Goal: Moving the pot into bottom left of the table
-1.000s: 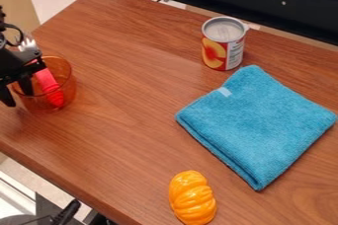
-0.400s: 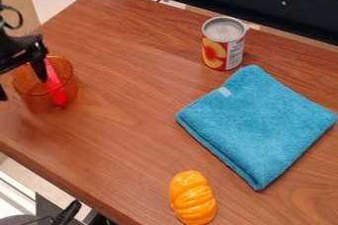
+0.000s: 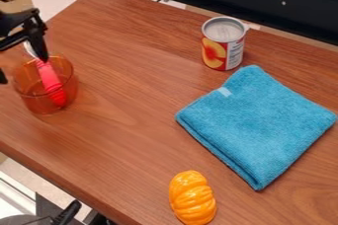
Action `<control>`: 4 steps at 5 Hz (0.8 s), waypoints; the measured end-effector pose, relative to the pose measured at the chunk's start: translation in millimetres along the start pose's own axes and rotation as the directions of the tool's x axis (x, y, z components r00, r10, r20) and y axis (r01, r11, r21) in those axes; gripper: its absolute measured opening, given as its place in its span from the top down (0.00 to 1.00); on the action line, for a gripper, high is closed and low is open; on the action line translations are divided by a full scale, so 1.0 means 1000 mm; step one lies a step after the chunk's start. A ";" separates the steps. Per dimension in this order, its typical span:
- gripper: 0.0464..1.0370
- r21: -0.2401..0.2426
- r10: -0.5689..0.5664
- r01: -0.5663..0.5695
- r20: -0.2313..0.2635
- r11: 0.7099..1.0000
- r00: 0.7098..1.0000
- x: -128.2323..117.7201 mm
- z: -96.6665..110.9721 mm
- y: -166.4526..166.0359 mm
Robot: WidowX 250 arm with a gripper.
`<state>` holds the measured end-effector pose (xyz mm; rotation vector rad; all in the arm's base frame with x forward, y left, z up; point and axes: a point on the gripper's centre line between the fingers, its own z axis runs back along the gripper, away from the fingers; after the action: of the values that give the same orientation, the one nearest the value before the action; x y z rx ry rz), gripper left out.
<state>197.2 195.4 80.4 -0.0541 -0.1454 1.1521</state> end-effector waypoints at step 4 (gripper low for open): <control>0.04 0.042 -0.427 0.425 0.114 0.904 0.897 -0.040 0.001 -0.109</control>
<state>279.9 114.1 90.7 0.0606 -0.2430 0.7160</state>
